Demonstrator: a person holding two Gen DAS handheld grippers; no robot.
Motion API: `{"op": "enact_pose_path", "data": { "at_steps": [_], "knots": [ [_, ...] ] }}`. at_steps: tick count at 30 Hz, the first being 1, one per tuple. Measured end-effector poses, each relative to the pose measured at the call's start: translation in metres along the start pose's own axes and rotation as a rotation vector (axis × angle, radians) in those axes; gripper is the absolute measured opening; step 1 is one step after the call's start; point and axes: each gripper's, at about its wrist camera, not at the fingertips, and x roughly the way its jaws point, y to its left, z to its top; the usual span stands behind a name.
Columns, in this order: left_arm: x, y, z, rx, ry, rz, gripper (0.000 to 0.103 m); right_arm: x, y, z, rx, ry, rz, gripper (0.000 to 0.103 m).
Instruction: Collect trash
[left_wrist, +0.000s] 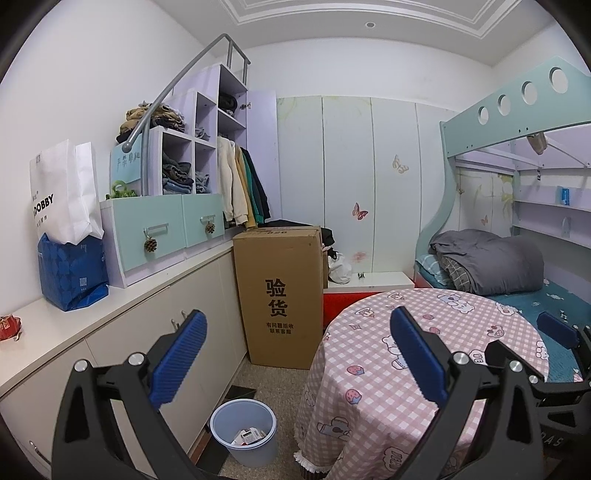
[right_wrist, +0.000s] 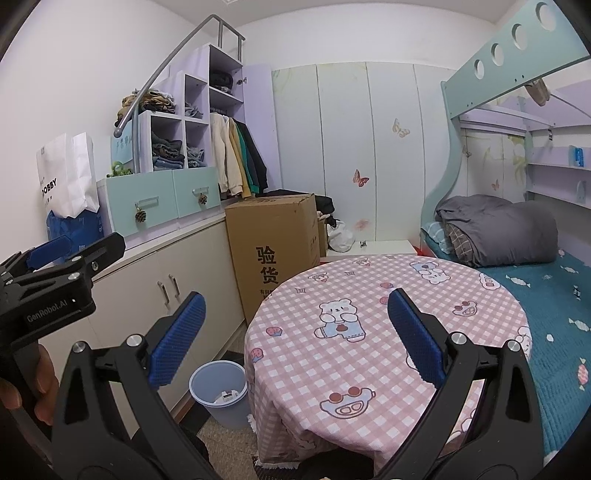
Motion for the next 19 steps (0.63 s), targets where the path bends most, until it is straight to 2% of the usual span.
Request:
{"op": "enact_pose_path", "data": {
  "at_steps": [19],
  "knots": [
    [0.0026,0.0033,-0.0036,-0.007,0.009,0.013,0.097,0.0027,-0.0013,-0.0048,0.011,0.01,0.001,0.097]
  ]
}}
